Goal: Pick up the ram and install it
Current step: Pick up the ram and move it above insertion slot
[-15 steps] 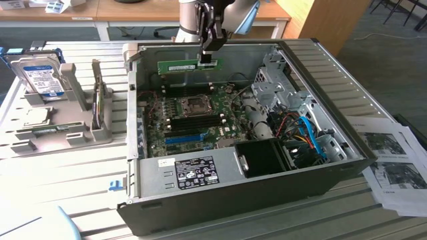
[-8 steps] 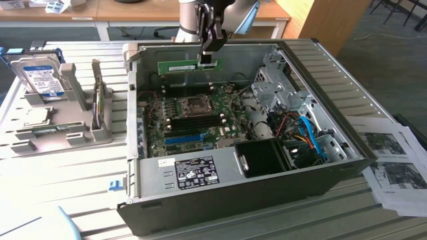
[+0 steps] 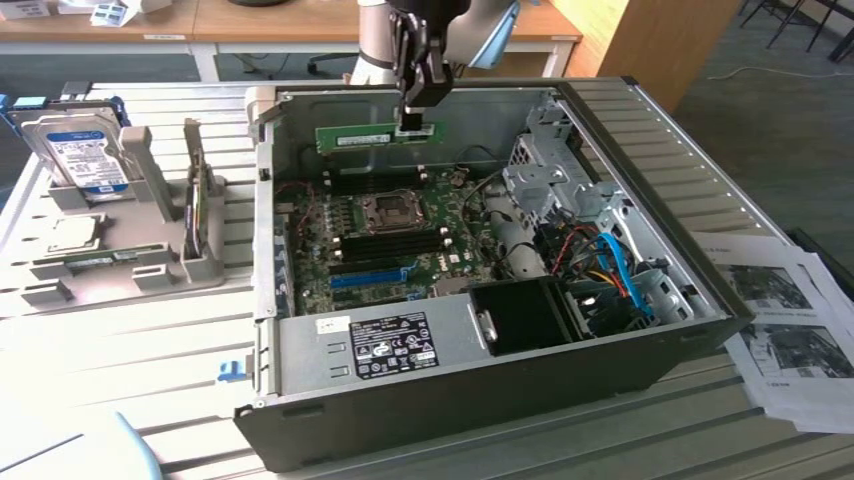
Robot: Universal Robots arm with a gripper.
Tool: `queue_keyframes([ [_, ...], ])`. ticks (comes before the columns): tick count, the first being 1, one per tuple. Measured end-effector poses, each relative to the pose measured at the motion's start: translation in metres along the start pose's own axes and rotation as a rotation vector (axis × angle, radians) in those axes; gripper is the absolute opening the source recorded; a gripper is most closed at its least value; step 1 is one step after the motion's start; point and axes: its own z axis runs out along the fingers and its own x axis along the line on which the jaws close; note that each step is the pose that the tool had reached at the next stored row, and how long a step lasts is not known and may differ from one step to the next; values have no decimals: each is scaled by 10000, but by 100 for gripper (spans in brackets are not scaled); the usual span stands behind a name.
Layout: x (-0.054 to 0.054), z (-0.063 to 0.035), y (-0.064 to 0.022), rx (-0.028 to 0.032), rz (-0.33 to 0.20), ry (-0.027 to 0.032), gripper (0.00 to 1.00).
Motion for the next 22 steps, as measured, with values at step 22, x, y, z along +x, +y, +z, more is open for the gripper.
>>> queue_keyframes([
  [22, 3, 165, -4, 0, -1, -1, 11],
])
